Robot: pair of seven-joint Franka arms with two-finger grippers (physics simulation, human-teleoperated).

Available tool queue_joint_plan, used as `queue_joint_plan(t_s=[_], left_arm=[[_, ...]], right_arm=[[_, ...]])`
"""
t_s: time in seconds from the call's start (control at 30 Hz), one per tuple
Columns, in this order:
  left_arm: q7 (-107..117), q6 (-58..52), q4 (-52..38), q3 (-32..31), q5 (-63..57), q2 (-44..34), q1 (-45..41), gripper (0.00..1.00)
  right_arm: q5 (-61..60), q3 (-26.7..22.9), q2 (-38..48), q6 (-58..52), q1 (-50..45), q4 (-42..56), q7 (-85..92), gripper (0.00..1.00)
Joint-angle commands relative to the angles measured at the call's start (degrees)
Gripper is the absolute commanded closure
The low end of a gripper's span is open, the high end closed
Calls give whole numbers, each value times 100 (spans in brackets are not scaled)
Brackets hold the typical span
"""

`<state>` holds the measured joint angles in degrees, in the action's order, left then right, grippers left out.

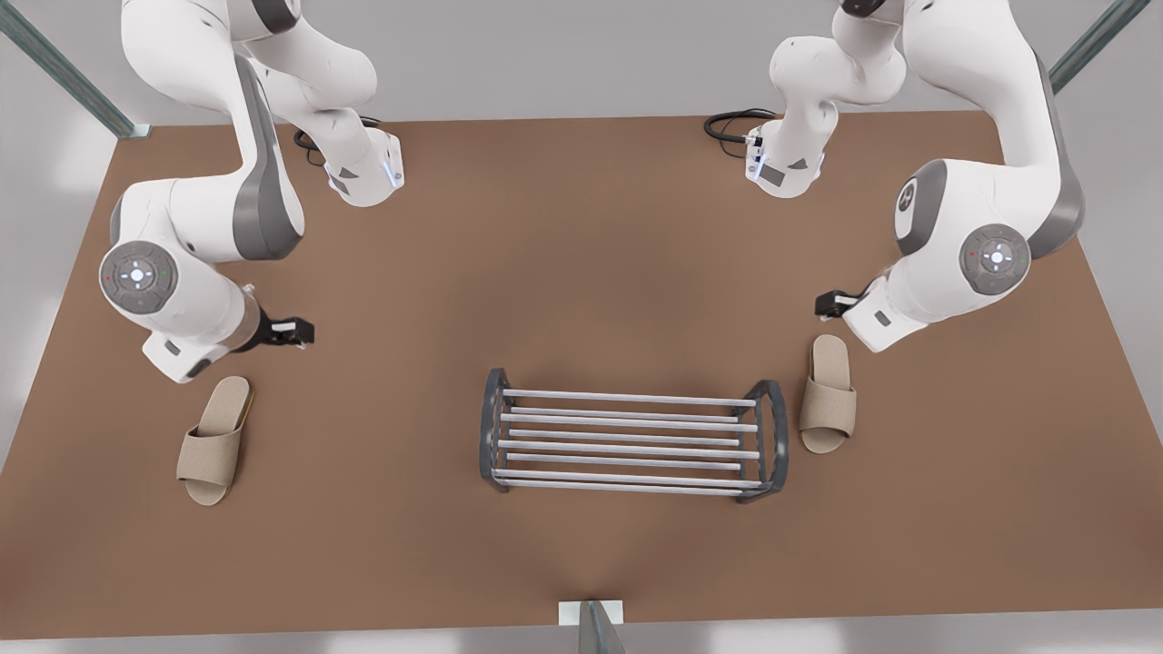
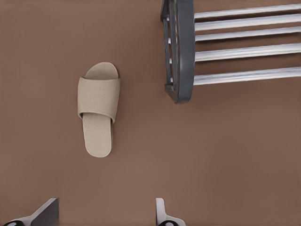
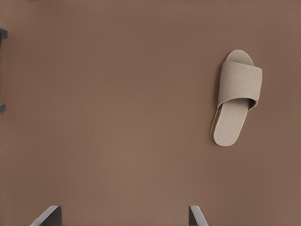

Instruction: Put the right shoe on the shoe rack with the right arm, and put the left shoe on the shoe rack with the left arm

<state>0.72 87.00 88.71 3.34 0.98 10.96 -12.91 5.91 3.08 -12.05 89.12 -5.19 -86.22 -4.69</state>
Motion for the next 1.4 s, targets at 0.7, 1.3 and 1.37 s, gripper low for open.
queue_joint_plan(t_s=[0.7, 1.3, 1.37], left_arm=[[-7527, 6918, 4937, 1108, 15467, 407, 166, 0], [-7006, 6857, 3654, 862, 15195, 1294, 78, 0], [-7006, 6848, 3443, 862, 15204, 1532, 78, 0]], right_arm=[[516, -35, -1080, 9518, 2347, -3639, 276, 0], [543, -9, -2135, 11215, 2751, -4104, 267, 1], [543, -9, -2231, 11223, 2751, -4078, 267, 1]])
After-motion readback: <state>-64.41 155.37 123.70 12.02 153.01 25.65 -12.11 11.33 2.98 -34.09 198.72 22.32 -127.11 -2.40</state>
